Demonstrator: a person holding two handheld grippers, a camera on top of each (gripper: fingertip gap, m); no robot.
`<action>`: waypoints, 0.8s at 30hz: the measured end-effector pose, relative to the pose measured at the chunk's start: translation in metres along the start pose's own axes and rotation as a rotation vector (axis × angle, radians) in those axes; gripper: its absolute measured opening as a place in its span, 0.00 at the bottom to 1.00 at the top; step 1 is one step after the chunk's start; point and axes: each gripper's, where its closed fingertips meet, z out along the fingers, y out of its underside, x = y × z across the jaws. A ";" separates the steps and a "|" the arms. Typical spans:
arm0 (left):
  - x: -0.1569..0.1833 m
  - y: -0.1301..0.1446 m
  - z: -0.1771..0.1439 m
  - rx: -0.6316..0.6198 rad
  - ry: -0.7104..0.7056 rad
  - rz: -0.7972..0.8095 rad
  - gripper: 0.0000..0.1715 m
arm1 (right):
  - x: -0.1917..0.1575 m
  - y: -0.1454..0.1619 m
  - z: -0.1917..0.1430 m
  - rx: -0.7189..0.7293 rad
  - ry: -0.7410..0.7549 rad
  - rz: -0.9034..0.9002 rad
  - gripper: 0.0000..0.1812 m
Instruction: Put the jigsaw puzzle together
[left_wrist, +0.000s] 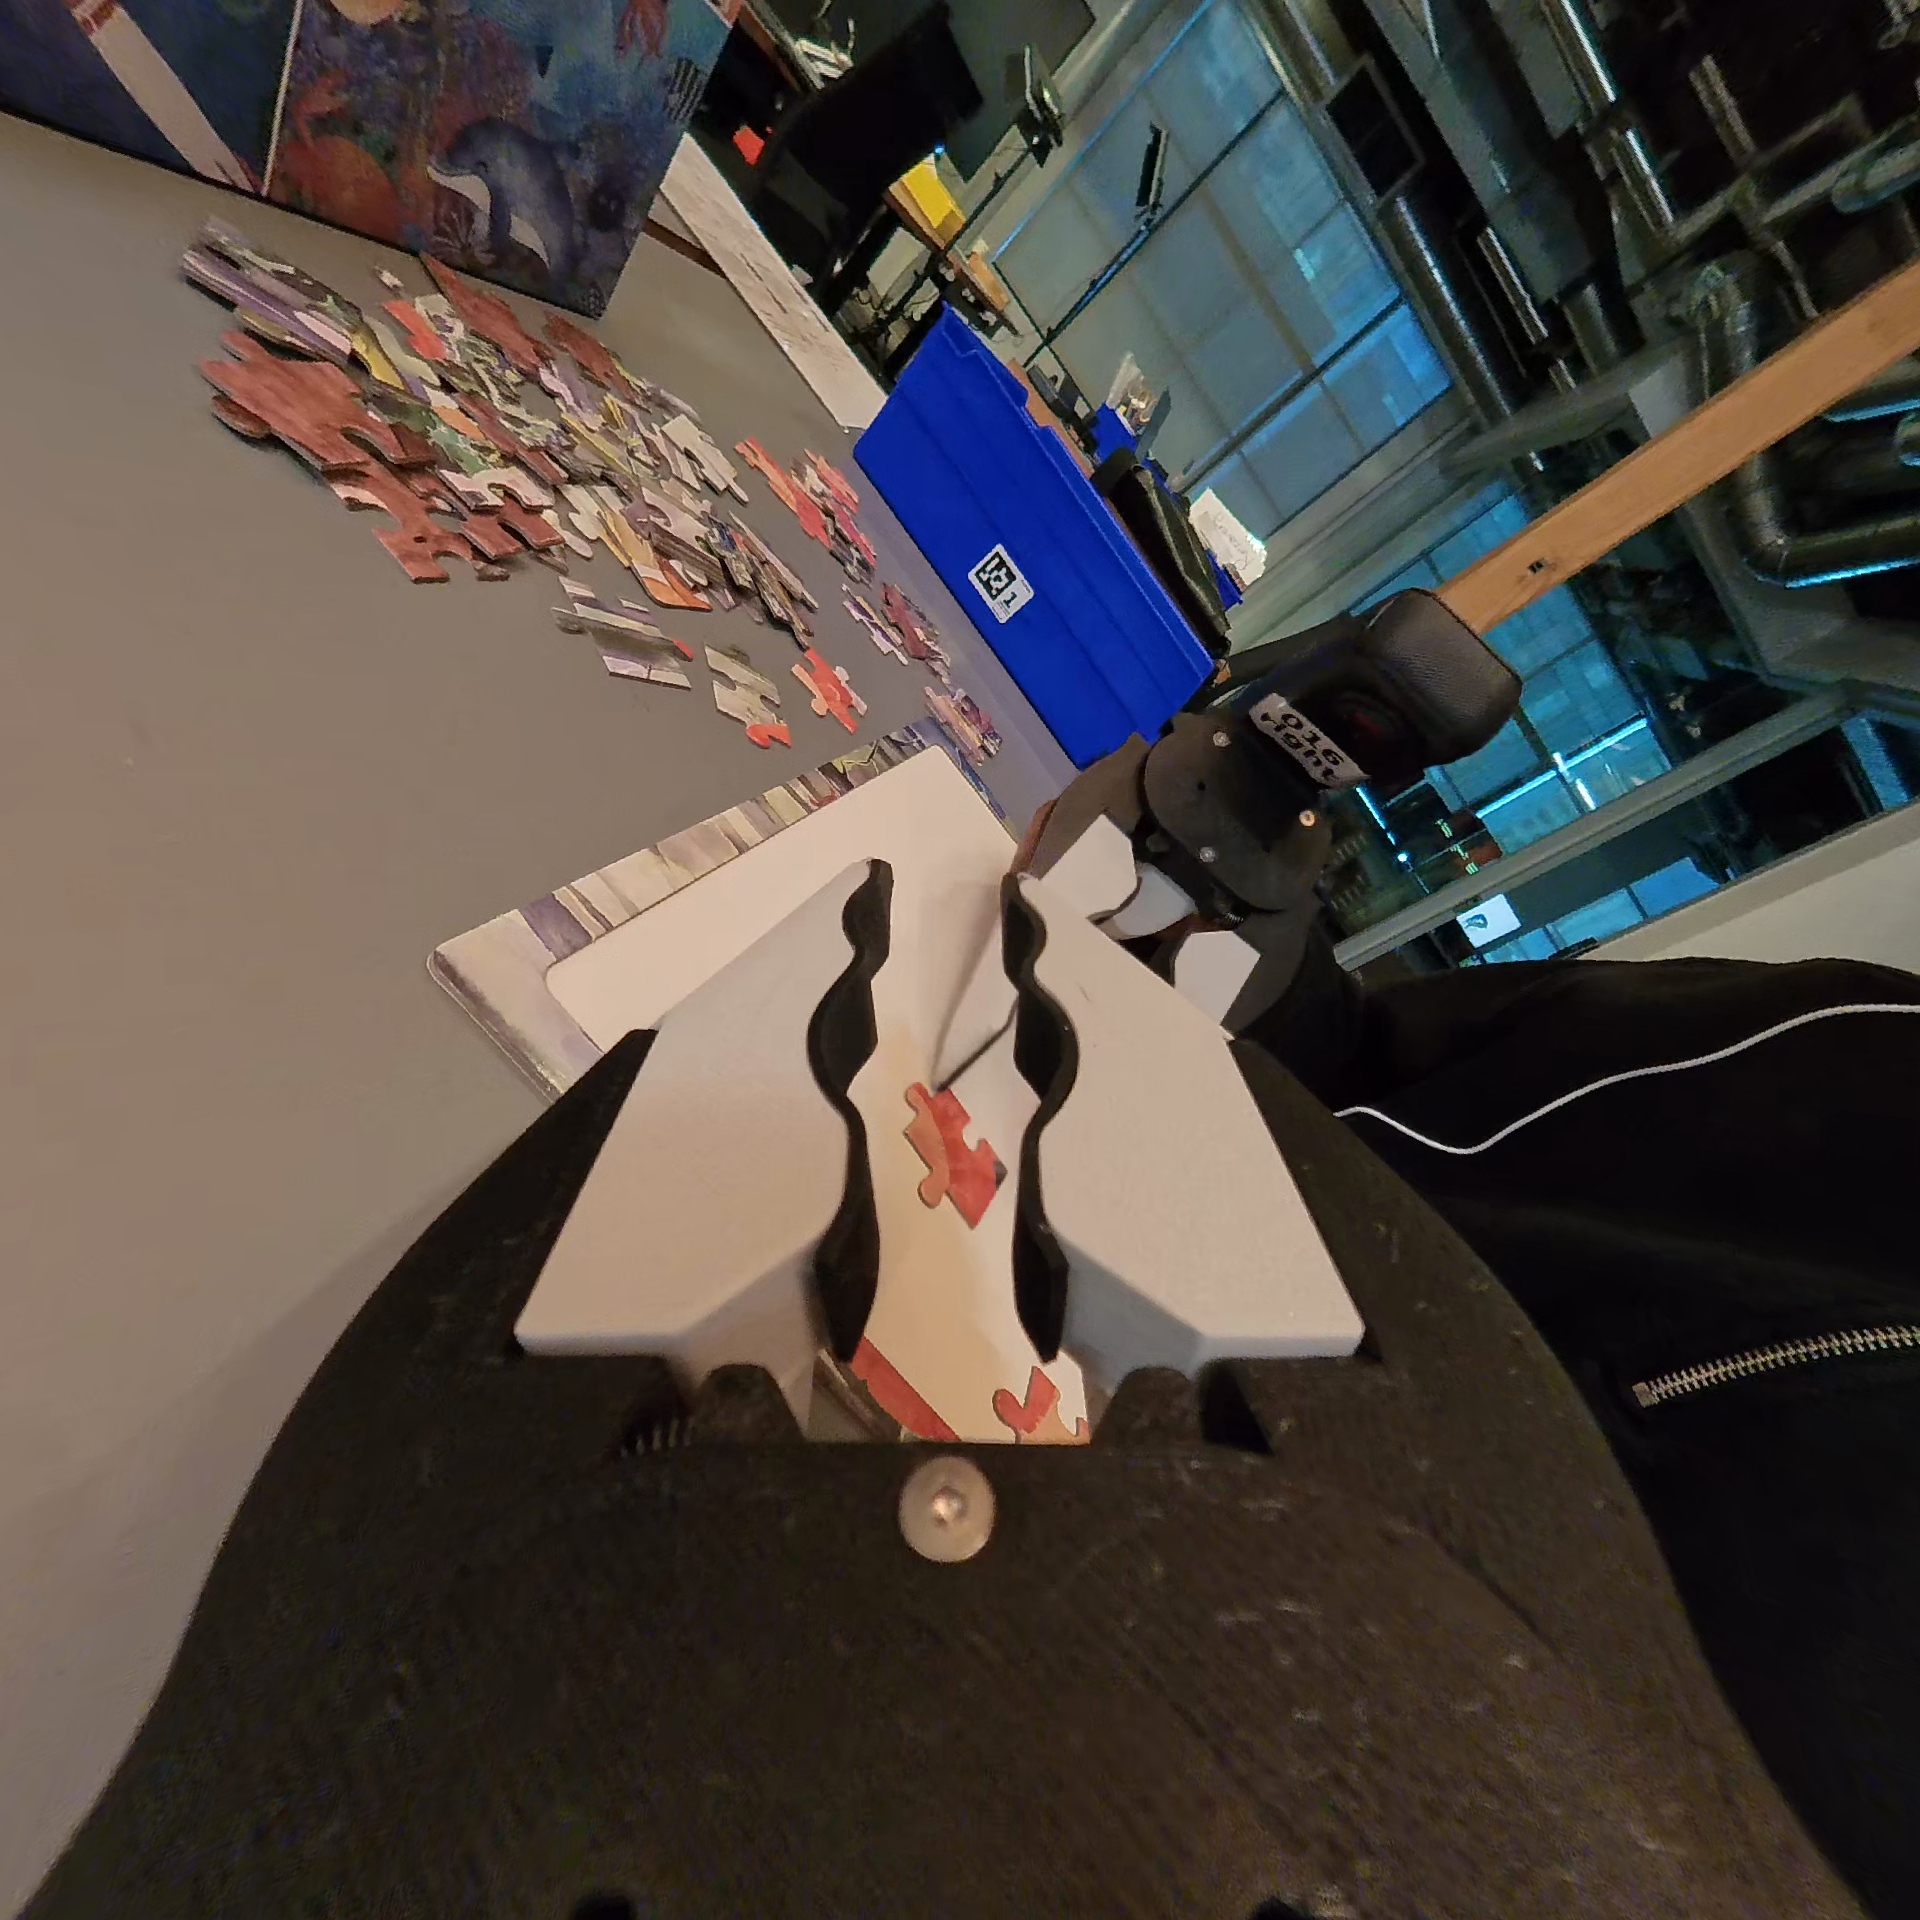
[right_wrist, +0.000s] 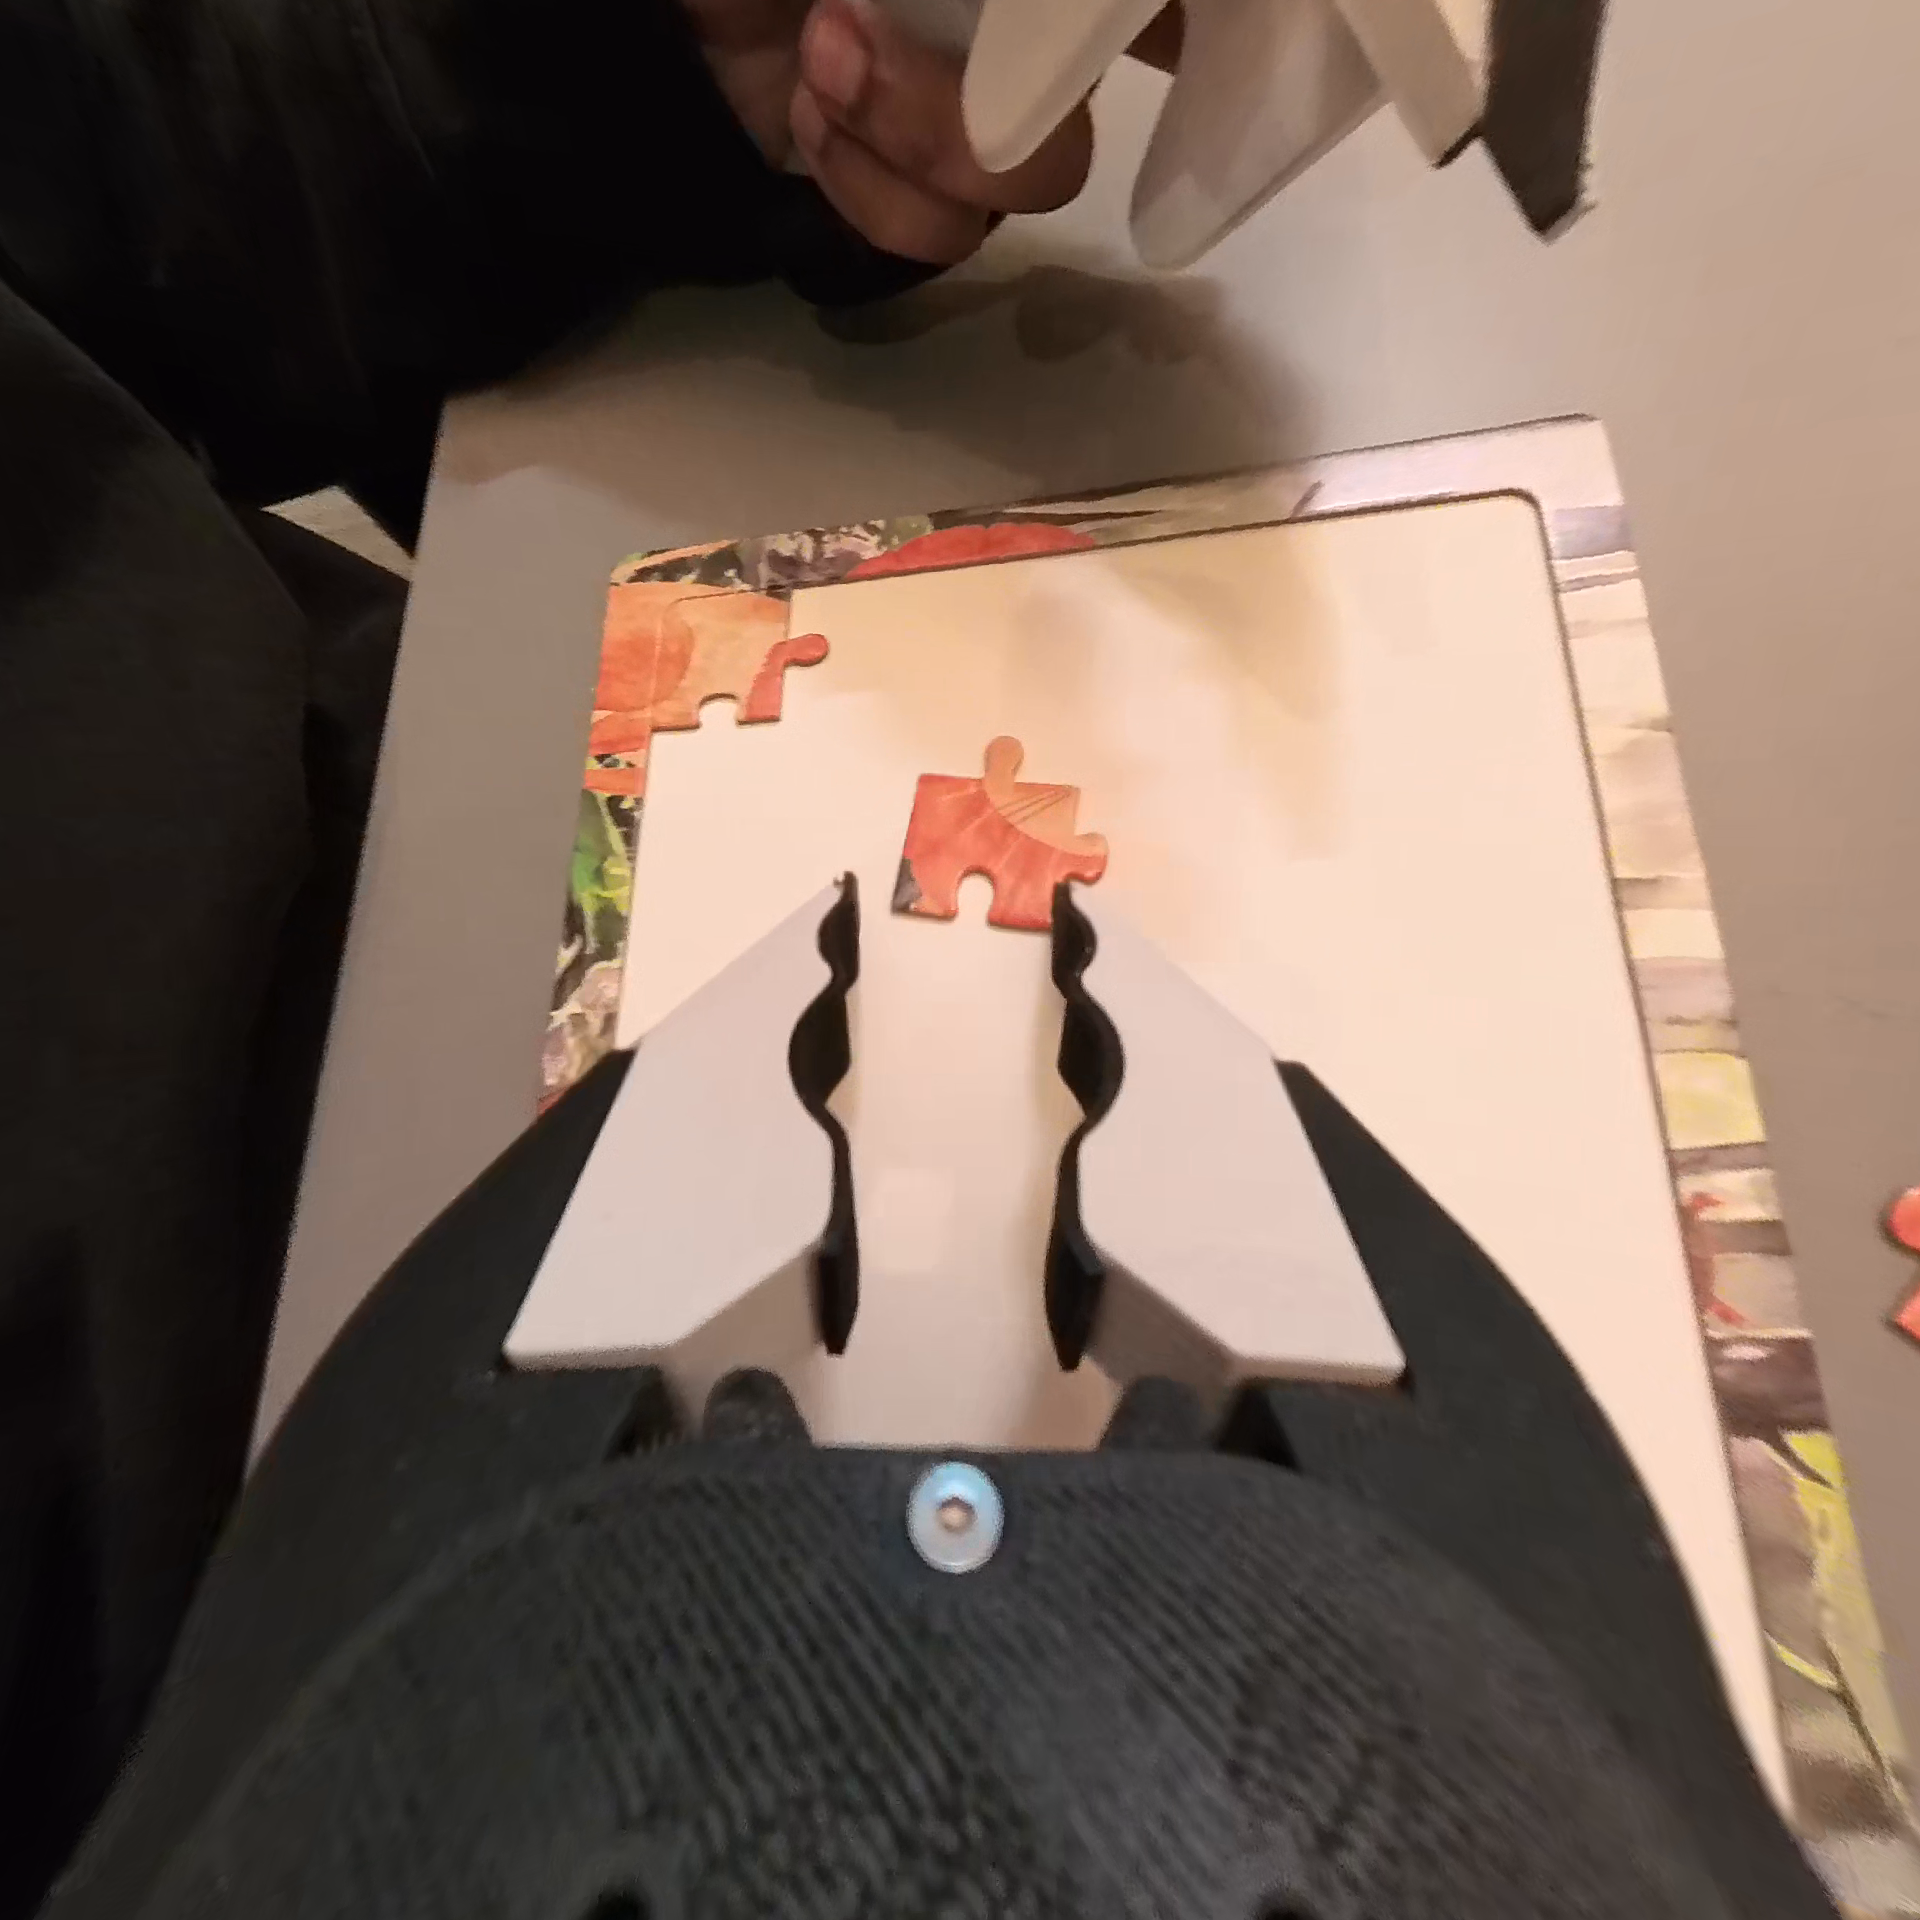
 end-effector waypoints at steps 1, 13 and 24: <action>0.000 0.000 0.000 0.000 0.000 0.000 0.11 | -0.005 -0.001 0.000 0.007 -0.031 0.005 0.19; 0.000 0.000 0.000 0.000 0.000 0.000 0.11 | 0.000 -0.007 -0.004 0.039 -0.005 0.010 0.24; 0.000 0.000 0.000 0.000 -0.001 -0.001 0.12 | -0.041 -0.002 0.004 -0.002 -0.234 0.027 0.19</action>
